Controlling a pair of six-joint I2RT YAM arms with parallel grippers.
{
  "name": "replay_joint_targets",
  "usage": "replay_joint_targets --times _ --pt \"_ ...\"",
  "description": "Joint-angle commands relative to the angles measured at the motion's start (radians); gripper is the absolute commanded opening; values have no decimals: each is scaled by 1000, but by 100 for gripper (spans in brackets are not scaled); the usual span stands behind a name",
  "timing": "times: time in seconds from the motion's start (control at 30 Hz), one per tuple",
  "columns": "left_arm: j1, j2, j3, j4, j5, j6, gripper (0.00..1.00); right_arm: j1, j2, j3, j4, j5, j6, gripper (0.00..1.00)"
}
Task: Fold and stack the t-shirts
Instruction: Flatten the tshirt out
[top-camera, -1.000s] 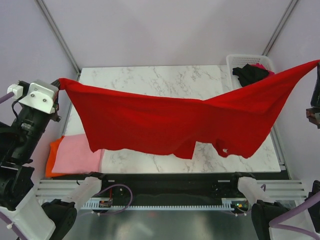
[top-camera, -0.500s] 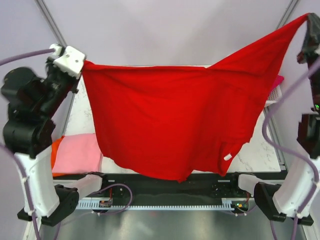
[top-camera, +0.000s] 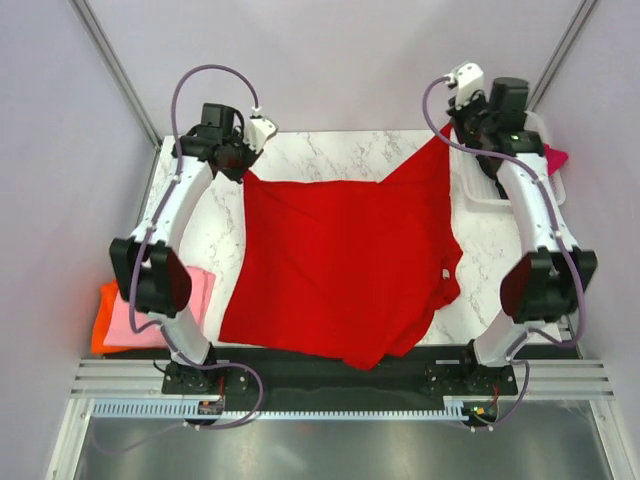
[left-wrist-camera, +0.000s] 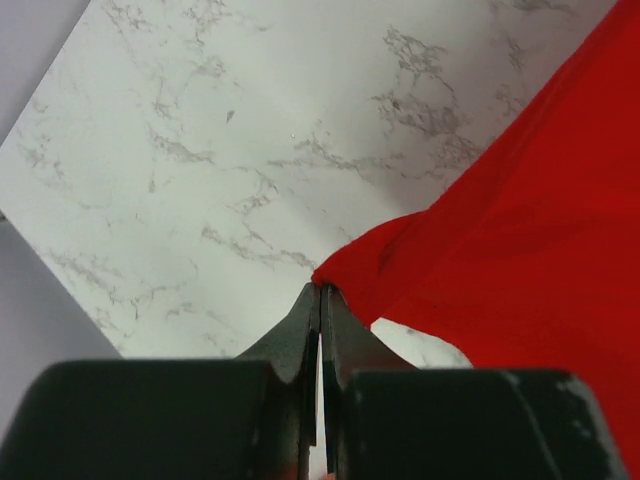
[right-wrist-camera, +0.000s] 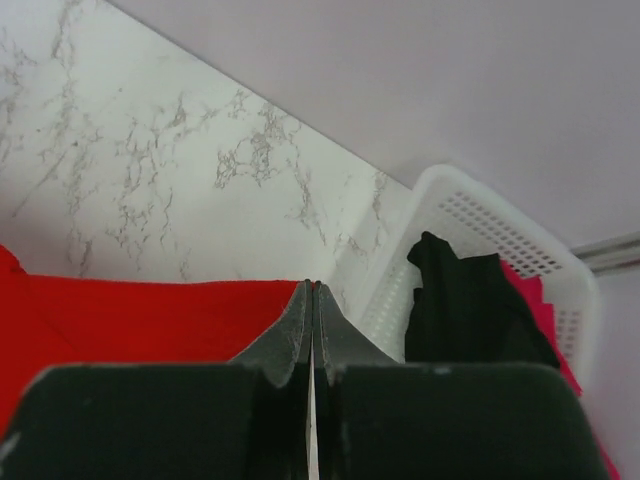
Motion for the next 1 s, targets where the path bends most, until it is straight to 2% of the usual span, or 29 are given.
replay_joint_targets --times 0.0,0.03,0.07,0.17,0.23,0.33,0.57,0.7,0.97 --pt "0 120 192 91 -55 32 2 15 143 138 83 75 -41 0" --pt "0 190 240 89 -78 29 2 14 186 236 85 102 -11 0" --pt "0 214 284 89 -84 28 2 14 261 289 85 118 2 0" --pt "0 275 438 88 -111 20 2 14 338 462 85 167 37 0" --pt "0 257 501 89 -113 12 2 14 360 539 84 184 43 0" --pt "2 197 513 89 -86 -17 2 14 308 556 94 201 51 0" --pt "-2 -79 406 89 -32 -89 2 14 -49 369 133 198 51 0" --pt "0 -287 315 86 -16 -101 2 14 -241 247 104 189 51 0" --pt "2 -640 118 71 -9 -95 2 14 -596 206 -61 182 2 0"
